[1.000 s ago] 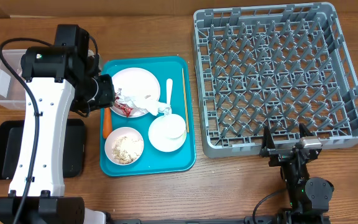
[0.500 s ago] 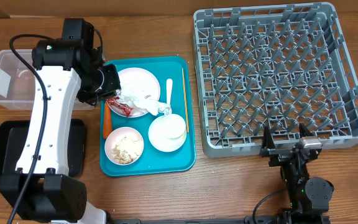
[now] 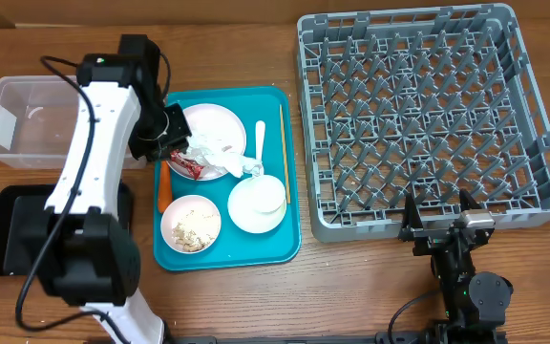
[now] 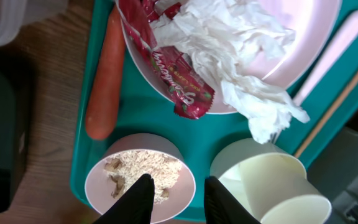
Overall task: Sort waste into correct bins and load items into the dishwasher rack
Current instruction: 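Move the left gripper over the white plate toward the red wrapper, then grasp the red snack wrapper with the left gripper and lift it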
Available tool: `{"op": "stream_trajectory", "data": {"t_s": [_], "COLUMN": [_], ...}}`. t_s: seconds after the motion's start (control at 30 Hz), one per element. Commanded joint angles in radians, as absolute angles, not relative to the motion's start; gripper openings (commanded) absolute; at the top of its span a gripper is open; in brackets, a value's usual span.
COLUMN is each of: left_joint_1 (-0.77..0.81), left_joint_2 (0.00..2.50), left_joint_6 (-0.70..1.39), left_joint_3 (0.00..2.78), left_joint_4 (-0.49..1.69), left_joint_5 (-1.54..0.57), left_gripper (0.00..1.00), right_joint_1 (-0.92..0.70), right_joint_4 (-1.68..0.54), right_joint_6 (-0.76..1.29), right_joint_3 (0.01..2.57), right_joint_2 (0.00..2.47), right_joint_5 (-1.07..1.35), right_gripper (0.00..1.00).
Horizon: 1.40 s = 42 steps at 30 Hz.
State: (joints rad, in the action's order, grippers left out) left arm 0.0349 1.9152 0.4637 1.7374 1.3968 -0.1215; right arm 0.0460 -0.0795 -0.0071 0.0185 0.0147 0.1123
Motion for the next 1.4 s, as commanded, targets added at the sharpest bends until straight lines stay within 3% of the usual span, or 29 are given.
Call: {"op": "stream_trajectory", "data": {"t_s": [0.0, 0.43, 1.37], "left_joint_1": [0.047, 0.056, 0.08], "left_joint_2": [1.981, 2.144, 2.152], "left_joint_6": [0.521, 0.54, 0.558], "left_joint_3": [1.736, 1.736, 1.736], "left_joint_4": [1.39, 1.351, 1.299], "left_joint_5": [-0.085, -0.086, -0.018], "left_gripper": [0.31, 0.35, 0.39], "right_joint_1": [0.054, 0.054, 0.054], "right_joint_4": [-0.073, -0.074, -0.074], "right_joint_6": [-0.003, -0.003, -0.003], "right_joint_3": [0.008, 0.008, 0.008], "right_joint_2": [0.003, 0.003, 0.003], "right_joint_5": [0.107, 0.107, 0.107], "right_gripper": [1.0, 1.0, 1.0]}}
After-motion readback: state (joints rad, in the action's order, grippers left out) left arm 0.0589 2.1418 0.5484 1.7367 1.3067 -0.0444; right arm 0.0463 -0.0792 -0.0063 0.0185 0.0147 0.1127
